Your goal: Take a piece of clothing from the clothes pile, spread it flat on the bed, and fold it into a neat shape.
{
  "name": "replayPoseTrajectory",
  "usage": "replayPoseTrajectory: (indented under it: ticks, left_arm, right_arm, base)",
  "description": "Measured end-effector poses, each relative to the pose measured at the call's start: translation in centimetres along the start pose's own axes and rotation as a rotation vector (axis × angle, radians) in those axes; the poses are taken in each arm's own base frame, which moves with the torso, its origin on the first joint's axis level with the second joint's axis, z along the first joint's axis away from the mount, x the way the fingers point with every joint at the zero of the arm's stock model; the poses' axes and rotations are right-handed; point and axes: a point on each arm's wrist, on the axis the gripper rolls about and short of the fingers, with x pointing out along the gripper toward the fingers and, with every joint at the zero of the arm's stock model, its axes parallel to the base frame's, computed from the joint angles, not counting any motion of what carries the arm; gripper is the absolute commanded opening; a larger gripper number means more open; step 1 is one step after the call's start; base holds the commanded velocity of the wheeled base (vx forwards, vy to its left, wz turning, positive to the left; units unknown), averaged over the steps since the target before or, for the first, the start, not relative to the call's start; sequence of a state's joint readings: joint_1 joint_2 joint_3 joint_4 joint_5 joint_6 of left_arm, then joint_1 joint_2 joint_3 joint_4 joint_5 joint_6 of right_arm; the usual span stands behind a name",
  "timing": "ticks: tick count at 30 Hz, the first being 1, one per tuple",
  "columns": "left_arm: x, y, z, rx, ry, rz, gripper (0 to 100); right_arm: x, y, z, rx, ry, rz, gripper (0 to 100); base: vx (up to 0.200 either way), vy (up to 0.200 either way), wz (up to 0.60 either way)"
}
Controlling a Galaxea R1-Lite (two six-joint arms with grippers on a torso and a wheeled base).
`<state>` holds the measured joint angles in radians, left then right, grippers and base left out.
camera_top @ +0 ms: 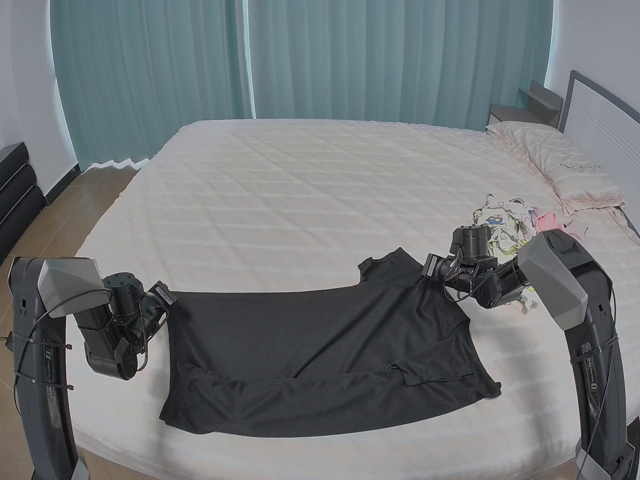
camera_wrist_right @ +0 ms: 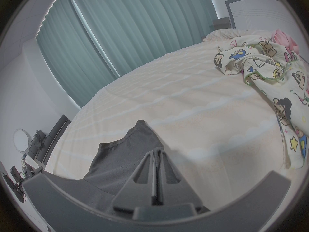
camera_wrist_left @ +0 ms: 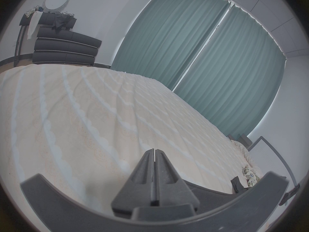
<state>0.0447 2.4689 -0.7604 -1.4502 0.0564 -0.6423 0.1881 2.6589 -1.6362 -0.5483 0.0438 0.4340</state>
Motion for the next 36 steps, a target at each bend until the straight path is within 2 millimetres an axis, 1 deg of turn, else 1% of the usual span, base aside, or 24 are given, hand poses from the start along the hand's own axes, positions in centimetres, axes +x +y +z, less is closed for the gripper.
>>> replayPoseTrajectory:
  ticks: [2,6,10,20,26,29,36]
  left_arm:
    - [0.0,0.0,0.0,0.002,0.0,0.0,0]
    - [0.0,0.1,0.0,0.003,-0.001,0.003,0]
    - [0.0,0.2,0.1,0.003,-0.001,0.006,0]
    - [-0.2,0.3,0.1,0.012,0.005,0.01,0]
    - [-0.8,0.2,0.3,0.049,0.016,0.008,0]
    - [-1.1,0.0,0.5,0.087,0.018,0.004,0]
    - [-1.6,-0.4,1.0,0.102,0.014,-0.001,0]
  right_arm:
    - [-0.1,-0.1,0.1,-0.001,-0.009,-0.002,0]
    - [-0.3,-0.2,1.0,-0.003,-0.064,0.005,0]
    - [-0.4,-0.1,1.3,-0.004,-0.098,0.016,0]
    - [-0.8,-0.4,0.6,-0.015,-0.085,0.011,0]
    - [-2.1,-0.5,0.5,-0.016,-0.06,0.02,0]
    - [-3.0,-0.6,0.7,-0.015,-0.051,0.021,0]
    - [-5.1,-0.8,0.6,-0.009,-0.009,0.018,0]
  base:
    - [0.0,0.0,0.0]
    - [0.0,0.0,0.0]
    - [0.0,0.0,0.0]
    - [0.0,0.0,0.0]
    - [0.0,0.0,0.0]
    - [0.0,0.0,0.0]
    - [0.0,0.0,0.0]
